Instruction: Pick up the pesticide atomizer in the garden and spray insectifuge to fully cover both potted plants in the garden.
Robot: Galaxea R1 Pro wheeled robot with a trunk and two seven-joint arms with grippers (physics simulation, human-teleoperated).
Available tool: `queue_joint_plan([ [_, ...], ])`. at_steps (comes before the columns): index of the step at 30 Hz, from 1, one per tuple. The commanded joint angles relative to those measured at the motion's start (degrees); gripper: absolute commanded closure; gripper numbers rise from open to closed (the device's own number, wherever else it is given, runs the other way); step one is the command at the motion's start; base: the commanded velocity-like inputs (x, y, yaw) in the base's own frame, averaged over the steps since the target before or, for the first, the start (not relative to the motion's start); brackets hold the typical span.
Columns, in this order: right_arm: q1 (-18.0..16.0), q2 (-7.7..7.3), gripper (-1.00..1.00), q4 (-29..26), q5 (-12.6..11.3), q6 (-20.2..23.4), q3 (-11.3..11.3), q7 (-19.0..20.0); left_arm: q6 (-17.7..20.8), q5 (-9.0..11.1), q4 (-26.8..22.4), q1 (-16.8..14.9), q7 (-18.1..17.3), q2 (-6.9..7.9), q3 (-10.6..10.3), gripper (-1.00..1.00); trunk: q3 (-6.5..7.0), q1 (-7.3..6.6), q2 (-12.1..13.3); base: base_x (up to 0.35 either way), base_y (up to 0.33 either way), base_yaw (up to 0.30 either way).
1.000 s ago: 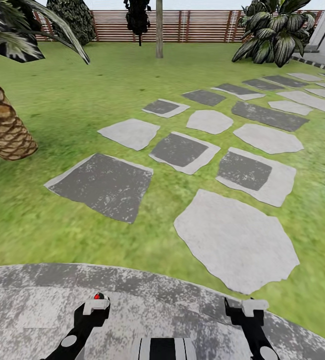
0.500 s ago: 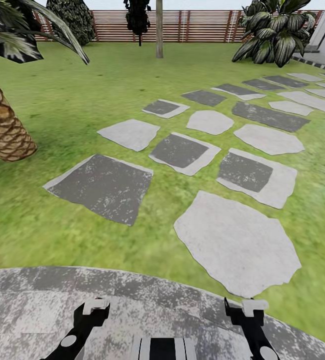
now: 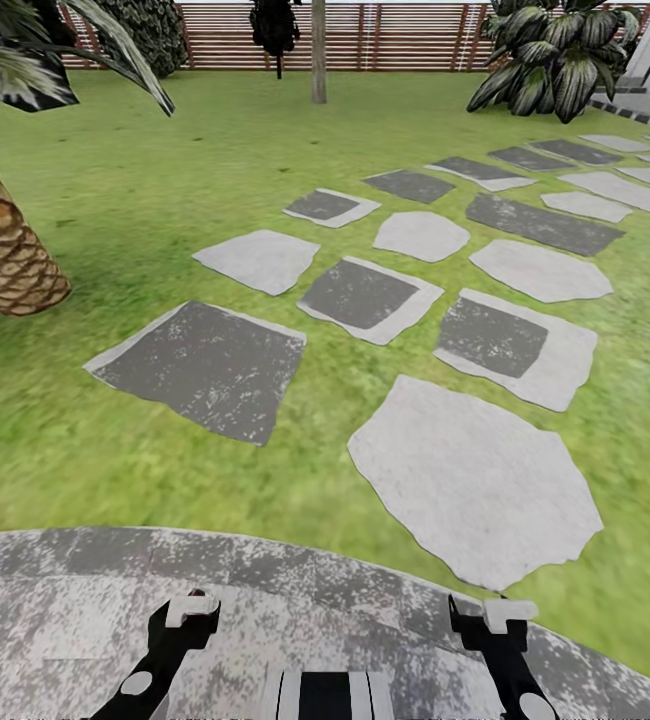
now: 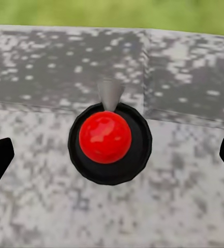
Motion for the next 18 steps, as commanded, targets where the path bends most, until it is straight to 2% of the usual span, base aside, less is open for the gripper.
queue_joint_plan([
  [1, 0.0, 0.00, -1.00, 0.0, 0.2, -0.1, 0.0, -0.2, -0.2, -0.4, 0.0, 0.0, 0.1, -0.03, 0.3, -1.00, -0.11, -0.01, 0.0, 0.000, 0.000, 0.000],
  [6, 0.0, 0.00, -1.00, 0.0, 0.2, -0.1, 0.0, -0.2, -0.3, -0.4, 0.1, 0.0, 0.0, -0.03, 0.3, -1.00, -0.25, -0.01, 0.0, 0.000, 0.000, 0.000],
  [10, 0.0, -0.01, -1.00, 0.1, 0.2, -0.1, 0.0, -0.2, -0.3, -0.4, 0.1, 0.0, 0.0, -0.03, 0.3, -1.00, -1.16, 0.09, -0.1, 0.000, 0.000, 0.000],
  [18, 0.0, 0.01, -1.00, 0.1, 0.2, -0.1, 0.0, -0.2, -0.3, -0.4, 0.1, 0.0, 0.0, -0.03, 0.3, -1.00, -1.53, 0.09, -0.1, 0.000, 0.000, 0.000],
])
